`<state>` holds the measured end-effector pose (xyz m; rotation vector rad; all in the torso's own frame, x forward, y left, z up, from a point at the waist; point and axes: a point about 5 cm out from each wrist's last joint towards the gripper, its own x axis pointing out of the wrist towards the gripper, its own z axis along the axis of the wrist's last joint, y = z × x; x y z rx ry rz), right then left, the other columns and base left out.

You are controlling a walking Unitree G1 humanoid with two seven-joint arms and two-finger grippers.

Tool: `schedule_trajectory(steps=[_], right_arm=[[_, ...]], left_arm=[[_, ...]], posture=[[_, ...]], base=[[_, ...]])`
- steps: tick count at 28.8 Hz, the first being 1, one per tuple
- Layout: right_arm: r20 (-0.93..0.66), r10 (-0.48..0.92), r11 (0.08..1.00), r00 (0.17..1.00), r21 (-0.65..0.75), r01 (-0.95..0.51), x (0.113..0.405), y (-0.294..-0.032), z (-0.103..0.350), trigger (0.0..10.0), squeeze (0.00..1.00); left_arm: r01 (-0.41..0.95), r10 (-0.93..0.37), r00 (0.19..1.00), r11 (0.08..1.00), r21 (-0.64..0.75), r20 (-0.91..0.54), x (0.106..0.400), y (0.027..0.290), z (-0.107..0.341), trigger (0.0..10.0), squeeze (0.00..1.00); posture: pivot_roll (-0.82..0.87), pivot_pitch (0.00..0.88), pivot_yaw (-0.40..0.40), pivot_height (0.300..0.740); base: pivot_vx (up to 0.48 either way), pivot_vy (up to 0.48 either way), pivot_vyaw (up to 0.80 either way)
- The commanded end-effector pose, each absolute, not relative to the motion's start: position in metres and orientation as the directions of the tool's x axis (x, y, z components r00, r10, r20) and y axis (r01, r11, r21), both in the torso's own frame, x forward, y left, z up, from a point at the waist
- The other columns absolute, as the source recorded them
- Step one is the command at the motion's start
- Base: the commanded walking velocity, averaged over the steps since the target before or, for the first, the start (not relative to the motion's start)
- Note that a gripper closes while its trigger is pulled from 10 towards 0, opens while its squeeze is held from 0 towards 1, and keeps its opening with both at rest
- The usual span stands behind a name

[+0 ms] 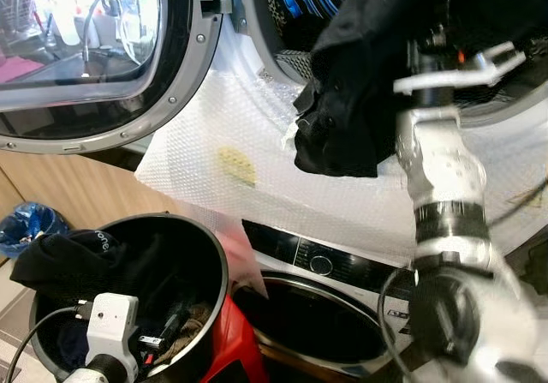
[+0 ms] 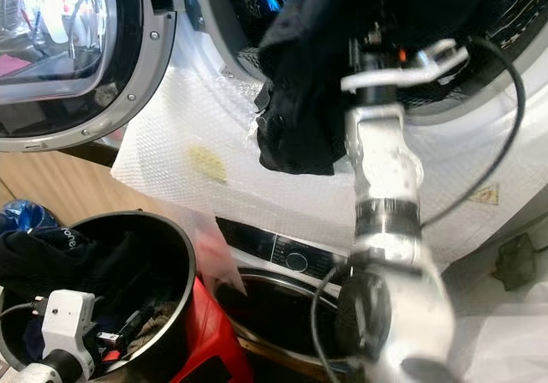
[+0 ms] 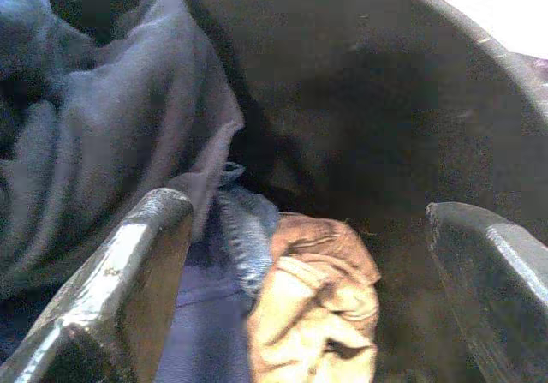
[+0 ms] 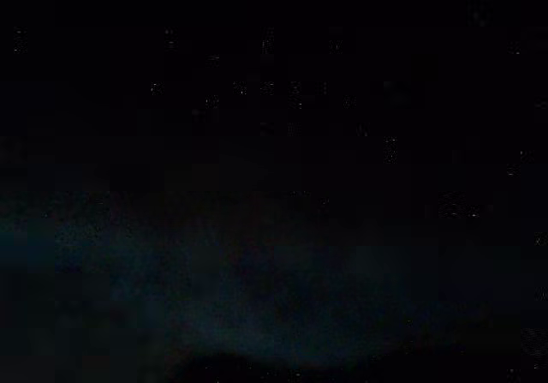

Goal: Clothes washing

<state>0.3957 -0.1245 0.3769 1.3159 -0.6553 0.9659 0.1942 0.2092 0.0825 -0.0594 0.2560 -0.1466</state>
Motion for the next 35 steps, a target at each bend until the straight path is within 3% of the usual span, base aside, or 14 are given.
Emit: schedule_trajectory(steps=[1,4,5,8,11,14,20,24,25,29,30,31,33,35], right_arm=[[0.845,0.202,0.047,0.496,0.498,-0.866,0.397,-0.127,0.398,0.0,0.00],[0.808,0.191,0.095,0.558,0.550,-0.830,0.402,-0.126,0.406,0.0,0.00],[0.767,0.176,0.139,0.617,0.601,-0.787,0.405,-0.127,0.413,0.0,0.00],[0.734,0.150,0.171,0.662,0.641,-0.749,0.406,-0.128,0.422,0.0,0.00],[0.616,0.032,0.268,0.787,0.753,-0.601,0.405,-0.140,0.447,0.0,0.00],[0.551,-0.041,0.330,0.833,0.794,-0.510,0.402,-0.151,0.457,0.0,0.00],[0.412,-0.199,0.443,0.889,0.847,-0.293,0.401,-0.181,0.457,0.0,0.00],[0.243,-0.447,0.541,0.861,0.840,0.045,0.396,-0.225,0.444,0.0,0.00],[0.238,-0.452,0.551,0.860,0.832,0.060,0.396,-0.226,0.443,0.0,0.00],[0.330,-0.378,0.756,0.865,0.650,0.082,0.398,-0.215,0.446,0.0,0.00],[0.347,-0.305,0.826,0.887,0.561,0.064,0.403,-0.201,0.442,10.0,0.00],[0.347,-0.305,0.826,0.887,0.561,0.064,0.403,-0.201,0.442,10.0,0.00],[0.328,-0.160,0.917,0.931,0.398,0.017,0.413,-0.173,0.426,10.0,0.00],[0.294,-0.108,0.943,0.950,0.334,0.004,0.417,-0.159,0.413,10.0,0.00]], left_arm=[[0.130,-0.147,0.953,0.988,-0.080,-0.265,0.185,0.206,0.080,10.0,0.00],[0.113,-0.135,0.954,0.989,-0.096,-0.268,0.180,0.204,0.079,10.0,0.00],[0.098,-0.123,0.955,0.990,-0.105,-0.268,0.176,0.202,0.080,10.0,0.00],[0.076,-0.104,0.958,0.991,-0.113,-0.267,0.174,0.202,0.079,10.0,0.00],[0.018,-0.051,0.965,0.992,-0.128,-0.256,0.167,0.199,0.081,10.0,0.00],[-0.008,-0.027,0.967,0.991,-0.135,-0.253,0.163,0.196,0.081,10.0,0.00],[-0.100,0.065,0.970,0.985,-0.141,-0.235,0.161,0.199,0.083,10.0,0.00],[-0.175,0.141,0.965,0.975,-0.140,-0.219,0.160,0.202,0.084,10.0,0.00],[-0.176,0.144,0.965,0.975,-0.134,-0.219,0.160,0.202,0.084,10.0,0.00],[-0.165,0.133,0.964,0.978,-0.129,-0.231,0.159,0.199,0.082,10.0,0.00],[-0.160,0.125,0.963,0.979,-0.130,-0.238,0.159,0.198,0.081,10.0,0.00],[-0.160,0.125,0.963,0.979,-0.130,-0.238,0.159,0.198,0.081,10.0,0.00],[-0.132,0.095,0.965,0.982,-0.138,-0.244,0.162,0.192,0.080,10.0,0.00],[-0.114,0.077,0.967,0.983,-0.143,-0.243,0.163,0.188,0.081,10.0,0.00]], posture=[[0.15,0.182,-0.061,0.740],[0.16,0.189,-0.067,0.740],[0.17,0.196,-0.075,0.740],[0.18,0.197,-0.082,0.740],[0.22,0.201,-0.106,0.740],[0.25,0.207,-0.121,0.740],[0.27,0.205,-0.148,0.740],[0.28,0.207,-0.155,0.740],[0.28,0.207,-0.155,0.740],[0.26,0.214,-0.145,0.740],[0.25,0.212,-0.138,0.740],[0.25,0.212,-0.138,0.740],[0.23,0.220,-0.125,0.740],[0.23,0.222,-0.123,0.740]], base=[[0.000,0.000,0.00],[0.000,0.000,0.00],[0.000,0.000,0.00],[0.000,0.000,0.00],[0.000,0.000,0.00],[0.000,0.000,0.00],[0.000,0.000,0.00],[0.000,0.000,0.00],[0.000,0.000,0.00],[0.000,0.000,0.00],[0.000,0.000,0.00],[0.000,0.000,0.00],[0.000,0.000,0.00],[0.000,0.000,0.00]])
